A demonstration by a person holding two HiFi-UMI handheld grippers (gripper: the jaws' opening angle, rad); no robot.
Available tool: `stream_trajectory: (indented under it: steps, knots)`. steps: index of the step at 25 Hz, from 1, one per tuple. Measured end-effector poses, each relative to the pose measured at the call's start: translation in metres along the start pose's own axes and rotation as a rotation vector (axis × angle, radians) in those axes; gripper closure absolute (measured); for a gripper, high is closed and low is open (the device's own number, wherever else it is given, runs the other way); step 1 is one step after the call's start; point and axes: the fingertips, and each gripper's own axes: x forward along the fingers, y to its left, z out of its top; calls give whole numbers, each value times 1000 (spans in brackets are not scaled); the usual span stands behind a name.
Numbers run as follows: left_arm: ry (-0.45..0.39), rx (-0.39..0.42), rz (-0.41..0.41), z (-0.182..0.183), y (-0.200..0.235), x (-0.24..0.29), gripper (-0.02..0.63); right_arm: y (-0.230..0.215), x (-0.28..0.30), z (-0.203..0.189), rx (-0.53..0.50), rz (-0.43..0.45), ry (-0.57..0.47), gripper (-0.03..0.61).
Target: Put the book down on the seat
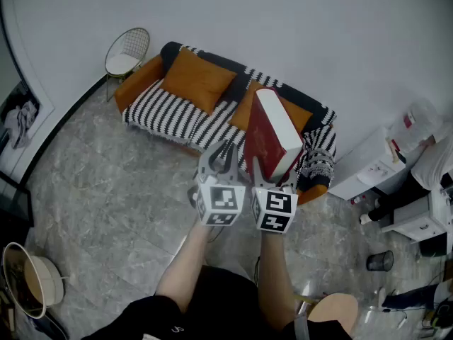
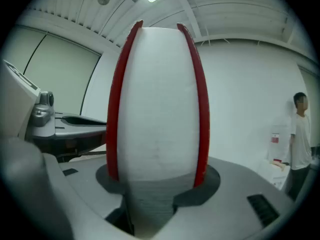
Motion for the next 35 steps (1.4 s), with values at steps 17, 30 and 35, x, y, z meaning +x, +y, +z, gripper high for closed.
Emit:
stream_trajectory:
  steps: [17, 30, 35]
  knots:
    - [21, -51, 13, -13, 12, 1, 552, -7, 4, -8, 50, 11, 6, 345]
    - [-9, -157, 218, -2, 105, -9, 552, 12, 26, 34, 29, 74, -59, 345]
    - [-28, -155, 246, 5, 120, -5, 552, 20, 41, 46, 24, 103, -77, 345]
